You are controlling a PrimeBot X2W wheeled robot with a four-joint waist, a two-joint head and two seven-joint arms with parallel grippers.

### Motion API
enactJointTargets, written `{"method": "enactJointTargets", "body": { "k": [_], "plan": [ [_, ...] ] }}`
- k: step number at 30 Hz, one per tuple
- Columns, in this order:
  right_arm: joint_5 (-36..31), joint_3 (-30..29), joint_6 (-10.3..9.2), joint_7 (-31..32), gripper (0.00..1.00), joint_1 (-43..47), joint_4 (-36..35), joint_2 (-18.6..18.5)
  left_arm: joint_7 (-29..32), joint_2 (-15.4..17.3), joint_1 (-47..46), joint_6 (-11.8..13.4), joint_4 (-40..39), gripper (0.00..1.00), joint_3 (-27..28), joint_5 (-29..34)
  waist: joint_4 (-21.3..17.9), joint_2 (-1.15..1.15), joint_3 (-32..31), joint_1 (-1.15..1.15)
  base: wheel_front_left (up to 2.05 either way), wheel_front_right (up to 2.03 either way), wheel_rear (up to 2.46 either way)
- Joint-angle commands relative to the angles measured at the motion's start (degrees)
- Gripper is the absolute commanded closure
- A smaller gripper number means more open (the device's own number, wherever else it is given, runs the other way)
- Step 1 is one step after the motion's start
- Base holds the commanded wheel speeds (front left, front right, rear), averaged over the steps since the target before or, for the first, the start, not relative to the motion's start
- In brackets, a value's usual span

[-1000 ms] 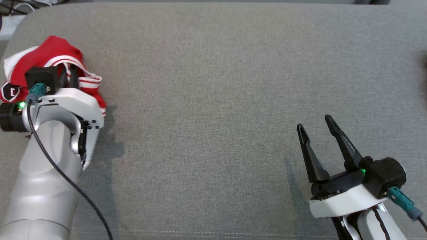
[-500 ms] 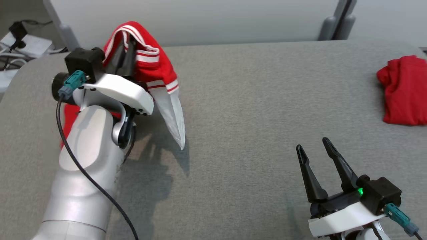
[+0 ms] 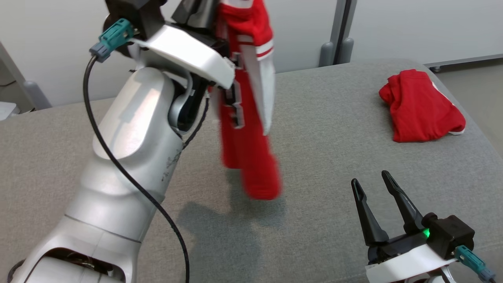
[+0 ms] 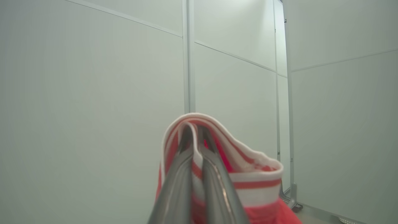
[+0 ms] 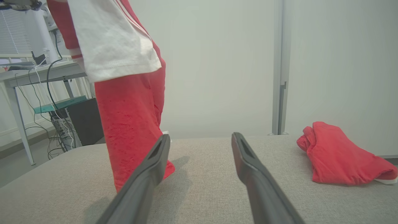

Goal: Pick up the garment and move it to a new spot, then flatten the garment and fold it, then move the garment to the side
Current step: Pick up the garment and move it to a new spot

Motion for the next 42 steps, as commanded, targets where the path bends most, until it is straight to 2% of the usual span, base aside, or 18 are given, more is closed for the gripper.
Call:
{"method": "enactJointTargets", "body": {
  "k": [1,5,11,16,18,20,29,30,31,32,42],
  "plan": [
    [0.3,1.3,0.18,-0.8,0.00,-0.6,-1.0,-0.3,0.0,1.8,-3.8,1.1,-2.3,1.00,-1.0,-2.1,-1.0,0.00,-0.5,0.00,0.00,0.00,0.00],
    [0.3,1.3,0.18,-0.8,0.00,-0.7,-1.0,-0.1,-0.1,1.8,-4.7,2.9,-3.2,1.00,-5.5,-6.4,-1.7,0.00,-0.2,0.00,0.00,0.00,0.00],
    [0.1,0.3,0.18,-0.8,0.00,0.2,-1.3,0.5,-0.2,1.8,1.9,2.6,0.6,1.00,-10.2,-9.9,-0.6,0.00,1.8,0.00,0.00,0.00,0.00],
    [-0.2,-0.2,0.18,-0.8,0.00,0.2,-1.7,0.9,-0.3,3.2,6.4,2.5,4.7,1.00,-10.1,-9.6,0.6,0.00,3.5,0.00,0.00,0.00,0.00],
    [-0.4,-0.3,0.18,-0.8,0.00,0.0,-1.8,1.2,-0.4,5.3,9.6,3.0,7.9,1.00,-9.7,-8.6,1.3,0.00,4.3,0.00,0.00,0.00,0.00],
    [-0.5,-0.4,0.18,-0.8,0.00,0.0,-1.8,1.2,-0.4,6.1,10.6,3.3,8.8,1.00,-9.5,-8.0,1.5,0.00,4.7,0.00,0.00,0.00,0.00],
    [0.0,1.2,0.18,-0.8,0.00,-0.5,-0.6,1.5,-0.4,11.0,18.1,4.8,13.3,1.00,-4.9,-3.7,2.0,0.00,6.0,0.00,0.00,0.00,0.00],
    [0.1,1.3,0.18,-0.8,0.00,-0.6,-0.5,1.5,-0.4,11.3,18.6,4.9,13.4,0.85,-4.2,-3.2,2.1,0.00,6.0,0.00,0.00,0.00,0.00],
    [0.2,1.4,0.18,-0.8,0.00,-0.6,-0.4,1.5,-0.4,11.6,19.1,5.1,13.3,0.45,-3.5,-2.8,2.1,0.00,6.0,0.00,0.00,0.00,0.00],
    [0.2,1.5,0.18,-0.8,0.00,-0.5,-0.3,1.4,-0.4,11.7,19.6,5.2,13.3,0.00,-2.9,-2.5,2.2,0.00,6.0,0.00,0.00,0.00,0.00],
    [1.1,2.8,0.18,-0.8,0.00,0.1,0.9,1.5,-0.4,12.8,26.0,6.6,9.6,0.00,4.5,1.1,2.9,0.00,3.9,0.00,0.00,0.00,0.00]
  ]
}}
